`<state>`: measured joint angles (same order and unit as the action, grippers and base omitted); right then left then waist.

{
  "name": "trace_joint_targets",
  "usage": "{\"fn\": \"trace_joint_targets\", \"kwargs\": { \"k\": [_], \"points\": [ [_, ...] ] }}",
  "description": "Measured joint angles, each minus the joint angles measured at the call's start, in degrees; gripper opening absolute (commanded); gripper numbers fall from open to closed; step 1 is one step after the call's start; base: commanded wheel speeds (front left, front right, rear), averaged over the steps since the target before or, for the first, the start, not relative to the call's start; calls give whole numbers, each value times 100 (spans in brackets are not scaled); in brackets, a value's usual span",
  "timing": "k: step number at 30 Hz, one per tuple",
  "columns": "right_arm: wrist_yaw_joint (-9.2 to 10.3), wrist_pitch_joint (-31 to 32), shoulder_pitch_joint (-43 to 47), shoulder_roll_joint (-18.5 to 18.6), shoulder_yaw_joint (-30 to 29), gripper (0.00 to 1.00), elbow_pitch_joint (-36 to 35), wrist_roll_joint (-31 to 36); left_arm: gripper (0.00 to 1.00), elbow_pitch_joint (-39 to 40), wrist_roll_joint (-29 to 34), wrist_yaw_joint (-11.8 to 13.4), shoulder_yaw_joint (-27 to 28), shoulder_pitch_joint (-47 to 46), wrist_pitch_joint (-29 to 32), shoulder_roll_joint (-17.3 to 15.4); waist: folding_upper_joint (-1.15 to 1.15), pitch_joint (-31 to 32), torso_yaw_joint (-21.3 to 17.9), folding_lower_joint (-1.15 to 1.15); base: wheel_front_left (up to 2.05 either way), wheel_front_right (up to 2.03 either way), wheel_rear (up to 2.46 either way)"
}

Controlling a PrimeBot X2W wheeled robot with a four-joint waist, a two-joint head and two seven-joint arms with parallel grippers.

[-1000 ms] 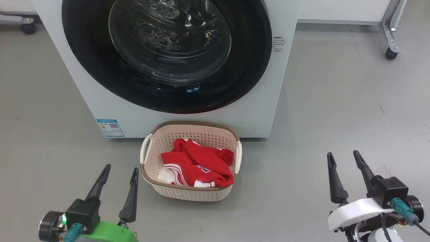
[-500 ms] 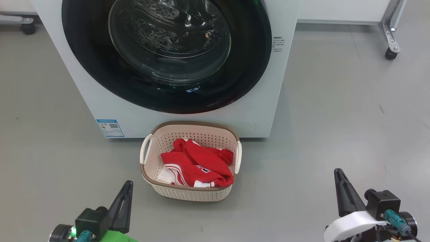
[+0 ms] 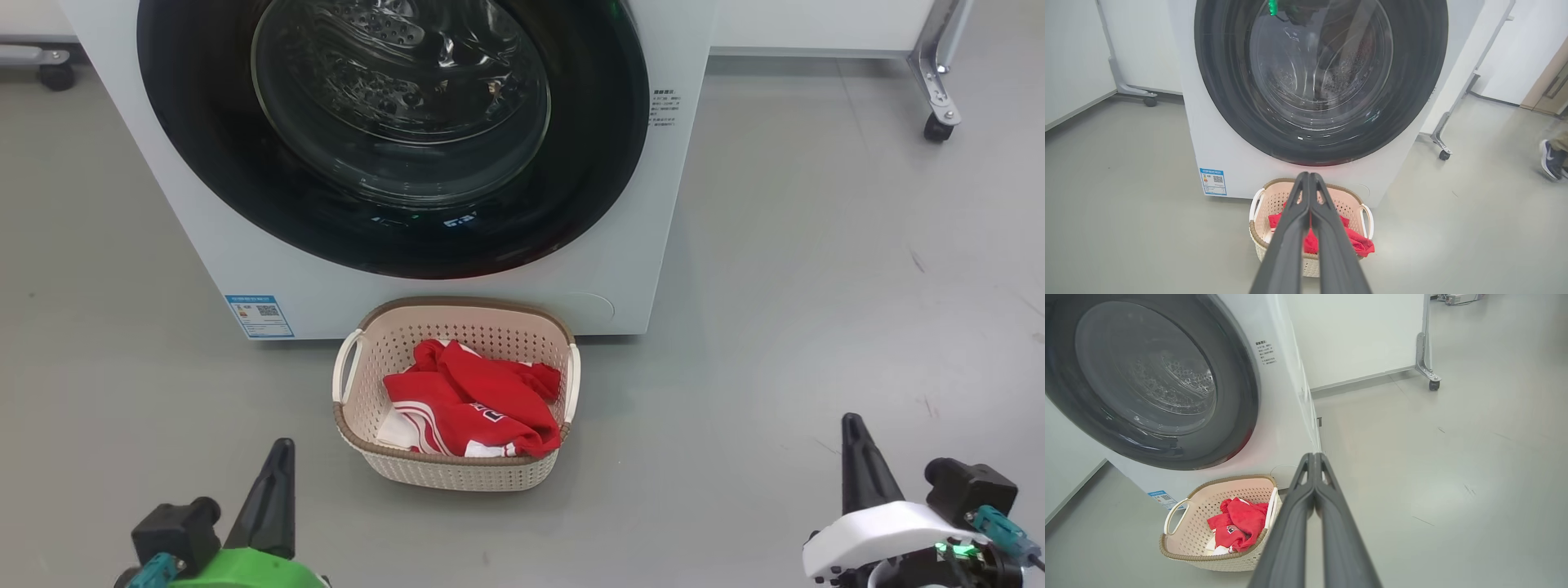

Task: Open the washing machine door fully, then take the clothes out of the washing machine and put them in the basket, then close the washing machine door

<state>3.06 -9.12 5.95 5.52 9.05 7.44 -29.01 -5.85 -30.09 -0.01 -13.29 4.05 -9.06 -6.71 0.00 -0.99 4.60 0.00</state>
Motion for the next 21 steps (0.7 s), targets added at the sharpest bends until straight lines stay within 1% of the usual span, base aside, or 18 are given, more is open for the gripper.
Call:
{"fn": "trace_joint_targets", "kwargs": {
  "k": [13,21],
  "points": [
    [-124,205,-82,-27,-234,0,67,-964,0,-80,-931,-40,224,-12,201,44,0,9,-71,0,0,0,0],
    [-199,345,-125,-27,-355,0,132,-1561,0,-146,-1546,-111,369,-35,309,45,0,16,-113,0,0,0,0]
  ]
}}
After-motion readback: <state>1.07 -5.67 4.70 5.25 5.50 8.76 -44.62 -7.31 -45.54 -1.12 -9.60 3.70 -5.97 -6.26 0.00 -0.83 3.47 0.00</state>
